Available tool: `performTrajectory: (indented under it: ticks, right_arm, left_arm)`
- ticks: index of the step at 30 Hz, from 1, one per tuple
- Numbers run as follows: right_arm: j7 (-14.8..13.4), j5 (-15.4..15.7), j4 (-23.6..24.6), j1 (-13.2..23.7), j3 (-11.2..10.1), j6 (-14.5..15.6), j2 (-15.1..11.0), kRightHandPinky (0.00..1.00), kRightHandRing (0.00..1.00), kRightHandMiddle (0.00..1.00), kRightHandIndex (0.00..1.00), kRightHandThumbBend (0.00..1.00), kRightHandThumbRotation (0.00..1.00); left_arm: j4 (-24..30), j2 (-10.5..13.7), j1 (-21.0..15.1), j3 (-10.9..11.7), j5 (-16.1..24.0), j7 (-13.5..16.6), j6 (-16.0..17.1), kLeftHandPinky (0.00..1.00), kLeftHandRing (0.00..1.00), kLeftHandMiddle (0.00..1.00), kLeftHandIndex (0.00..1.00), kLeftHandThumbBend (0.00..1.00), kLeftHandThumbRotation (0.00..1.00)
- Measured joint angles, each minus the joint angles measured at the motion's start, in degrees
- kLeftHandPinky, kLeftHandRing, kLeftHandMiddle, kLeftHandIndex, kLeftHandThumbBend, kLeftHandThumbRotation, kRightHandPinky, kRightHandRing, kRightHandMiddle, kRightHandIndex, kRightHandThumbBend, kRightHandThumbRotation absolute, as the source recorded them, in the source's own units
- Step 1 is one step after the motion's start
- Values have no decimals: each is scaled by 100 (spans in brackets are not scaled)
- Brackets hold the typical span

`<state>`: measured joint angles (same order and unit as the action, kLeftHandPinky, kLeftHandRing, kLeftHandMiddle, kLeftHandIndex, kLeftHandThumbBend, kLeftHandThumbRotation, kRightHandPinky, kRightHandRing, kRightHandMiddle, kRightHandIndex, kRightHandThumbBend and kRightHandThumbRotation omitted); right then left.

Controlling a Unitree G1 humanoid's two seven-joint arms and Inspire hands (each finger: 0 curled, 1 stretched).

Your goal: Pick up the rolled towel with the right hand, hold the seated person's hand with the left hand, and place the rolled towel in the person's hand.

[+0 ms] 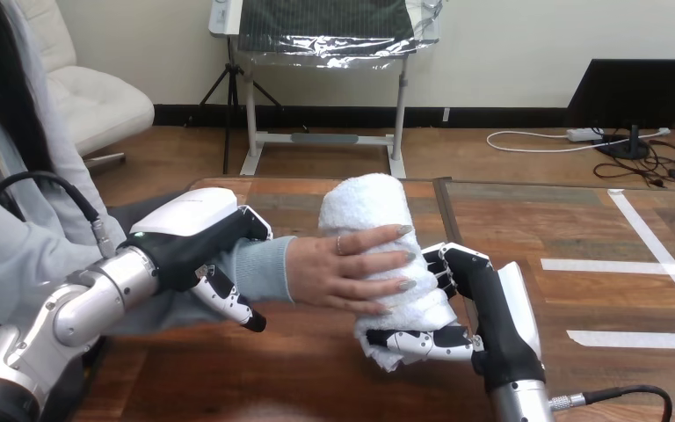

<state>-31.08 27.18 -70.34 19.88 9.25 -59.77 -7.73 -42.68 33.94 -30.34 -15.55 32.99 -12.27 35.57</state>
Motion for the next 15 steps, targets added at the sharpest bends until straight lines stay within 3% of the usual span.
performTrajectory:
  ticks: [15]
  right_arm:
    - [-13, -1, 1, 1, 0, 0, 6, 30, 36, 44, 44, 80, 0]
  left_arm:
    - [7, -11, -11, 2, -1, 1, 5, 29, 35, 41, 42, 84, 1]
